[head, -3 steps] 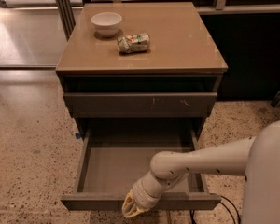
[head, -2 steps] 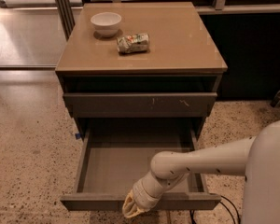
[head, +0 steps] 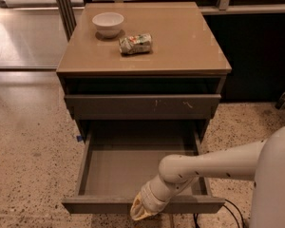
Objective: Close middle drawer
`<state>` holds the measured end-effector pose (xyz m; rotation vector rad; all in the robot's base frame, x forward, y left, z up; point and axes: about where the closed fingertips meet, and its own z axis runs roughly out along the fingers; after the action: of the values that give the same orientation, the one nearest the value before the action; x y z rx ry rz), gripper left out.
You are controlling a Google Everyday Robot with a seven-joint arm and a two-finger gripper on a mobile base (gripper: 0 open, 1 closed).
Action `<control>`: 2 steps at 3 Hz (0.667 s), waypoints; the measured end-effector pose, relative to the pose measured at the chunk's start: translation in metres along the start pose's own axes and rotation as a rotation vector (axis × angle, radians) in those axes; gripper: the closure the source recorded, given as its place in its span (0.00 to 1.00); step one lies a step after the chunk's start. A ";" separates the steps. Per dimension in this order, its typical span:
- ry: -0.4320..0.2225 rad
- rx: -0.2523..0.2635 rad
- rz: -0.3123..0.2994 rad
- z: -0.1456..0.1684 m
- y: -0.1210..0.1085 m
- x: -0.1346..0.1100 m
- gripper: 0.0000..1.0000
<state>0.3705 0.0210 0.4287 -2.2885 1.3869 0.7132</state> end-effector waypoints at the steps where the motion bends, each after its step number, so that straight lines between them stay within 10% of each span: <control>1: 0.049 0.029 0.068 -0.012 0.001 0.019 1.00; 2: 0.049 0.029 0.068 -0.013 0.001 0.018 1.00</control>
Offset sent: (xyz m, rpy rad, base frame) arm 0.0571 -0.0802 -0.0160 -0.2020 -0.0224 -0.3293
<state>0.3797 0.0009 0.4281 -2.2600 1.4944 0.6575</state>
